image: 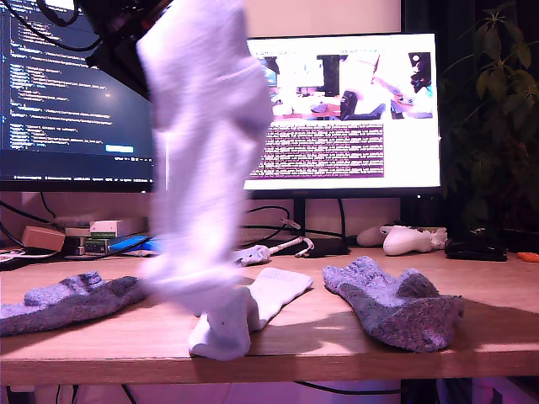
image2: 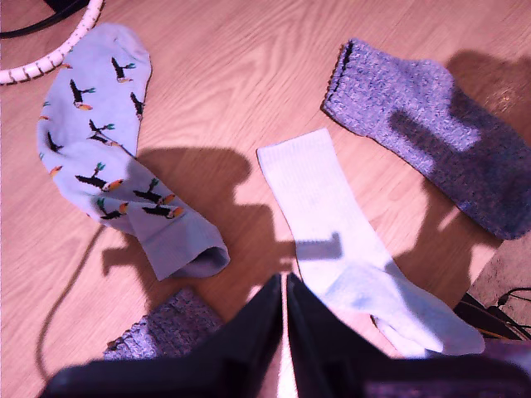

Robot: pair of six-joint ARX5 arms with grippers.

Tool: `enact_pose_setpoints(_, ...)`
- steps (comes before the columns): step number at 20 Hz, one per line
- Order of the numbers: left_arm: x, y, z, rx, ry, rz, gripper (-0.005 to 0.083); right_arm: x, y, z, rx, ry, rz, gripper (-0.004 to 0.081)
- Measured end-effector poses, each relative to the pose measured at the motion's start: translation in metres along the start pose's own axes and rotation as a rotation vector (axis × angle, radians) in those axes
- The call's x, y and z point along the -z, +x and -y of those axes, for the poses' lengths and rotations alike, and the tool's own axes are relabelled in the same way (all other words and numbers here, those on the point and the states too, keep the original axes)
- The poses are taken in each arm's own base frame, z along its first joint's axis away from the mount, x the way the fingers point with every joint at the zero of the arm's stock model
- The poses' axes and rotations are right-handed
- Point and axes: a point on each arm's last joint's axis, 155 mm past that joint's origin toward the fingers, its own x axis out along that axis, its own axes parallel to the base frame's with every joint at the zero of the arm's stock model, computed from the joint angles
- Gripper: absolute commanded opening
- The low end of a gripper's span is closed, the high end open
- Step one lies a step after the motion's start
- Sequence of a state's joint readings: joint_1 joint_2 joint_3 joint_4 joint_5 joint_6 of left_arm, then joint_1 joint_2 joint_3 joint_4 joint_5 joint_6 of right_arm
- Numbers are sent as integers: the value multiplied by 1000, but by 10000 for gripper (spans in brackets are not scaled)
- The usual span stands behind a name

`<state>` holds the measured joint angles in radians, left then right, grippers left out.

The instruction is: Pair up the socks based on colour and pattern, by placing them on top of one another

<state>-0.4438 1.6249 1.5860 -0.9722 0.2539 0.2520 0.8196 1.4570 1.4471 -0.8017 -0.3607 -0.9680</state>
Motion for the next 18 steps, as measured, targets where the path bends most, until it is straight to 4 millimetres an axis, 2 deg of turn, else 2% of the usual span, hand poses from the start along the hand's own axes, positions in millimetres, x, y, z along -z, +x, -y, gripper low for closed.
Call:
enact_pose_setpoints(5, 1, -1, -3, -4, -6, 0, -19, 0, 3, 2, 4, -1, 2, -12)
enact_pose_setpoints(8, 1, -1, -4, -6, -9, 0, -19, 15, 28, 14, 1, 19, -20, -12)
enact_pose_setpoints(9, 1, -1, -4, -6, -9, 0, -19, 25, 41, 18, -4, 32, -38, -12)
enact_pose_setpoints(11, 3, -1, -4, -4, -12, -8, -19, 60, 71, 30, 1, 71, -118, -12)
enact_pose_setpoints(13, 7, -1, -4, -1, -17, -22, -19, 101, 85, 42, 23, 114, -213, -12)
enact_pose_setpoints(15, 8, -1, -4, -1, -20, -28, -19, 130, 82, 58, 59, 147, -259, -12)
enact_pose_setpoints(18, 8, -2, -5, -3, -22, -26, -19, 155, 65, 87, 149, 171, -274, -12)
